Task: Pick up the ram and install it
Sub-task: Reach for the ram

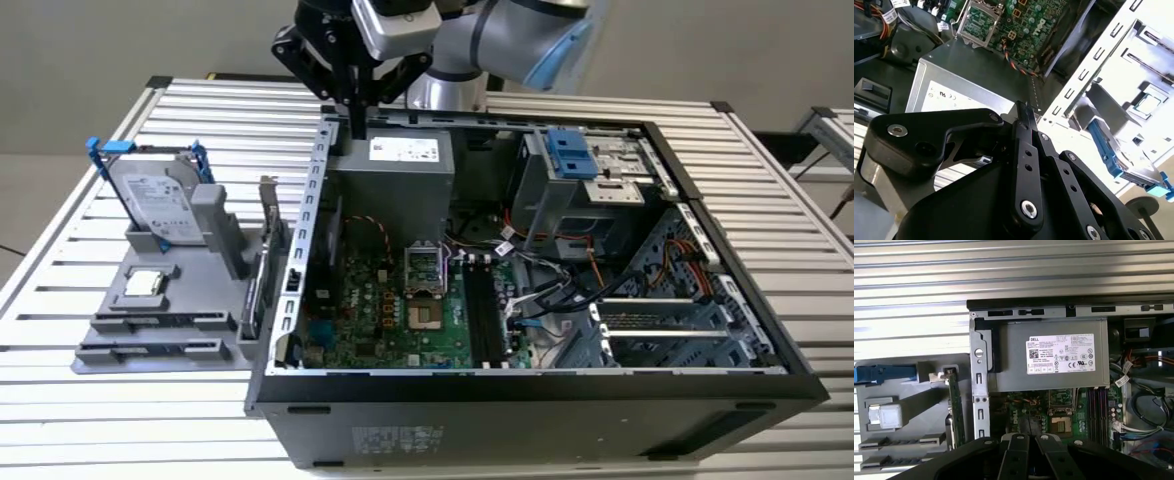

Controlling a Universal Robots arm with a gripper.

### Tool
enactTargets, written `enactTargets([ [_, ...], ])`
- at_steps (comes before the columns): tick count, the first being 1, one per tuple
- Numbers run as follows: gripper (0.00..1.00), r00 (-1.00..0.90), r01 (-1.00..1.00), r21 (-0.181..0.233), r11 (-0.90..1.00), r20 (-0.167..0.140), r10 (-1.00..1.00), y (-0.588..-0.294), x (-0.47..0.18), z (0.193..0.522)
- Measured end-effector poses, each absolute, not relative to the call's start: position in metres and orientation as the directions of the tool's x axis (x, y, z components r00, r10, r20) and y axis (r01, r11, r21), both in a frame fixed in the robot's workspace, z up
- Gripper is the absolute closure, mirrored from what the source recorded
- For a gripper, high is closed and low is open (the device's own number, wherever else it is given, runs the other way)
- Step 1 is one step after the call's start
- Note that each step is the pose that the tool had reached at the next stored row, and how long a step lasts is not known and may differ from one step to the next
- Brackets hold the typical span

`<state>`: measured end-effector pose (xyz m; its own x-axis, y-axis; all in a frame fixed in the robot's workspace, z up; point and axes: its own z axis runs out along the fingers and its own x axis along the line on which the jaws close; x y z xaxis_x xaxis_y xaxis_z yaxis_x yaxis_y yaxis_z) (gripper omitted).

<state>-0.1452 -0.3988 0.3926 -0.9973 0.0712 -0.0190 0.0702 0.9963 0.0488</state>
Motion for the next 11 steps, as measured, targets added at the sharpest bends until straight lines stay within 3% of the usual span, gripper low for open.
enactTargets([
  [11, 1.00, -0.997, 0.070, 0.049, 0.996, -0.019, 0.071, -0.3988, -0.1529, 0.3926],
])
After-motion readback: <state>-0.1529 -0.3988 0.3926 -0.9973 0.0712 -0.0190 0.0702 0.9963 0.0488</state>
